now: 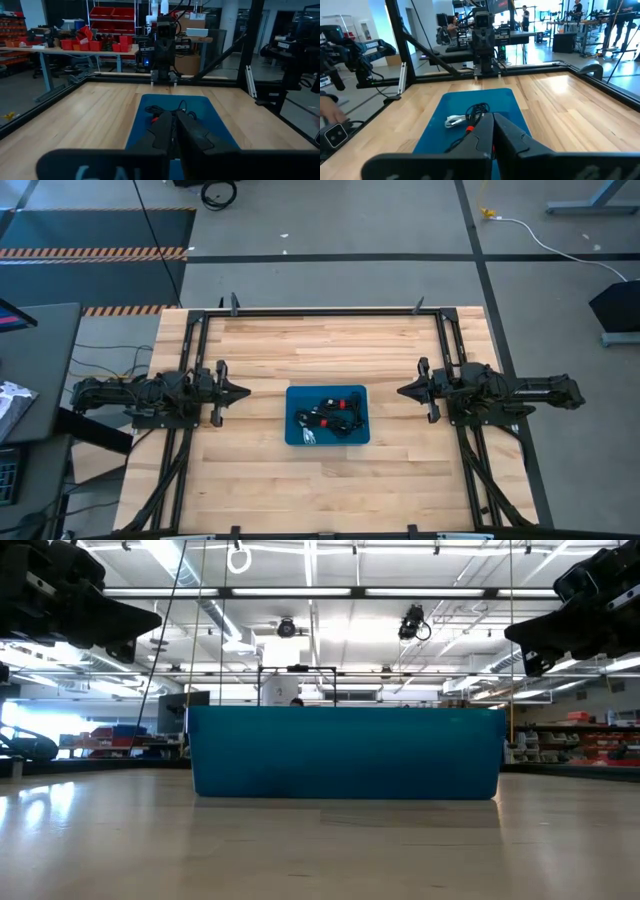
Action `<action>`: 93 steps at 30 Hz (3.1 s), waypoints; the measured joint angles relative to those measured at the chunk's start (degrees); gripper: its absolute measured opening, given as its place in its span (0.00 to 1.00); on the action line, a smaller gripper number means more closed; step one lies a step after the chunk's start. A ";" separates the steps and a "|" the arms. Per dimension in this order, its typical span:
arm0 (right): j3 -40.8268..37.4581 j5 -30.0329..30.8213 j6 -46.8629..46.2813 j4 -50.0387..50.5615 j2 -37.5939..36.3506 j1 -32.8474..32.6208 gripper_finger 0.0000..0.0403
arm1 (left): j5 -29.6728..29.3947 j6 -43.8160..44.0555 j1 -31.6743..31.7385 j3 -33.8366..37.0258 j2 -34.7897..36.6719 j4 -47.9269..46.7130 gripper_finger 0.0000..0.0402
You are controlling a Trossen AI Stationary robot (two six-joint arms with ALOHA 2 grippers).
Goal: Pick and place USB-C Cables
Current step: Return to Home Position
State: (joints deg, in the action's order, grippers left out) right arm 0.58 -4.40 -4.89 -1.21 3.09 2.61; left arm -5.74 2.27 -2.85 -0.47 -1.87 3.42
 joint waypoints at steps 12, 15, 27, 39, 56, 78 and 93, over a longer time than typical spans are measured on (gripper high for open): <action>0.00 0.00 0.08 0.00 0.00 0.00 0.04 | 0.00 -0.01 0.00 -0.01 0.00 0.04 0.08; 0.00 0.01 0.09 0.00 0.00 0.00 0.04 | 0.00 -0.01 0.00 -0.02 0.01 0.04 0.08; 0.00 0.02 0.09 0.00 0.00 0.02 0.04 | 0.00 -0.01 0.00 -0.02 0.01 0.07 0.08; 0.00 0.02 0.09 0.02 0.00 0.00 0.04 | 0.00 -0.01 0.00 -0.02 0.00 0.07 0.08; 0.00 0.03 0.09 0.02 0.00 0.01 0.04 | 0.00 -0.01 0.00 -0.04 0.01 0.07 0.08; 0.00 0.03 0.09 0.02 0.00 0.00 0.04 | 0.02 -0.01 0.00 -0.04 0.02 0.07 0.08; 0.00 0.02 0.07 0.02 0.00 0.02 0.04 | 0.00 -0.01 0.00 -0.04 0.02 0.09 0.08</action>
State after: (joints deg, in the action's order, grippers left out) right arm 0.58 -4.38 -4.81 -1.19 3.09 2.63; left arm -5.74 2.26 -2.85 -0.51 -1.85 3.51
